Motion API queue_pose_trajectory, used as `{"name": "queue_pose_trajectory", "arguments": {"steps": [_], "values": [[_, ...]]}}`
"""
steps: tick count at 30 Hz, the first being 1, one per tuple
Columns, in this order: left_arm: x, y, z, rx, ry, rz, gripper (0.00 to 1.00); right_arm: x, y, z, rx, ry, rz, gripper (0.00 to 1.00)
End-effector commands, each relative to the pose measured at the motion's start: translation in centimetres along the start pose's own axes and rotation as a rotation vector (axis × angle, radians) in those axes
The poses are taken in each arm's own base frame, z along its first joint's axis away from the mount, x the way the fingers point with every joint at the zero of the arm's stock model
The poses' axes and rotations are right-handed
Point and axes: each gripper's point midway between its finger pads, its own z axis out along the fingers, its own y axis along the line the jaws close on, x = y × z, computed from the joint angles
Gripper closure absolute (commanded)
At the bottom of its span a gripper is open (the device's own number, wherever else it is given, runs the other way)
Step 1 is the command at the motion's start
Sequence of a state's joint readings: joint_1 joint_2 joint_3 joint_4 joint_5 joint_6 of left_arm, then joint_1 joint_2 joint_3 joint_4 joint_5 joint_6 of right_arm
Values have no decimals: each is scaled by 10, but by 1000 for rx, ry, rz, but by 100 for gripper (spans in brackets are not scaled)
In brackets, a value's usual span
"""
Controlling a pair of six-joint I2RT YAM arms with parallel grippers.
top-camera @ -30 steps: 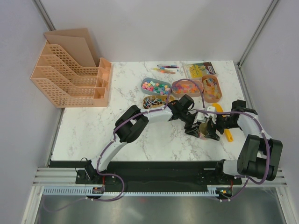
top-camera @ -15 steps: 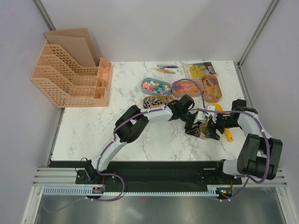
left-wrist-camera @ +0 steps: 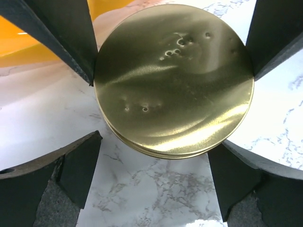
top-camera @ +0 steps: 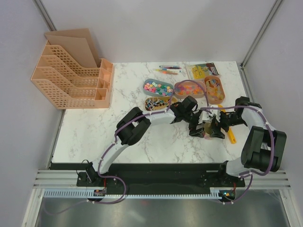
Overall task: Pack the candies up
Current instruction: Adjust the packing bottle at the center of the board.
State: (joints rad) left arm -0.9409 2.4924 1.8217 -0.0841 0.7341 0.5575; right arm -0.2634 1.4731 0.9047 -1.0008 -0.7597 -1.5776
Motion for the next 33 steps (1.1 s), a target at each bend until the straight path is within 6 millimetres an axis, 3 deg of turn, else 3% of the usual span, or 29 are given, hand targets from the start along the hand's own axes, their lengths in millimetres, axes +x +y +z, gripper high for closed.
{"name": "queue_pose_trajectory", "arguments": {"steps": [1, 7, 14, 15, 19, 26, 30, 31, 32, 33], "values": [[330, -160, -106, -18, 1132, -729, 0, 15, 38, 1, -139, 62, 124, 58], [334, -165, -107, -6, 1141, -749, 0, 28, 34, -4, -132, 85, 153, 59], [257, -173, -87, 194, 822, -713, 0, 56, 23, -7, -150, 93, 208, 61], [239, -168, -84, 203, 769, -694, 0, 56, 22, -7, -154, 86, 210, 61], [195, -154, -80, 200, 655, -681, 0, 46, 10, -10, -155, 42, 196, 60], [124, -129, -89, 140, 516, -639, 0, 27, 19, -14, -238, -26, 196, 53], [101, -123, -94, 130, 467, -633, 0, 20, 29, -16, -264, -38, 159, 36], [99, -123, -95, 130, 463, -638, 0, 17, 31, -16, -271, -47, 149, 16], [97, -123, -96, 128, 457, -634, 0, 15, 32, -17, -269, -49, 144, 3], [96, -123, -96, 130, 456, -636, 0, 14, 33, -17, -267, -50, 138, 2]]}}
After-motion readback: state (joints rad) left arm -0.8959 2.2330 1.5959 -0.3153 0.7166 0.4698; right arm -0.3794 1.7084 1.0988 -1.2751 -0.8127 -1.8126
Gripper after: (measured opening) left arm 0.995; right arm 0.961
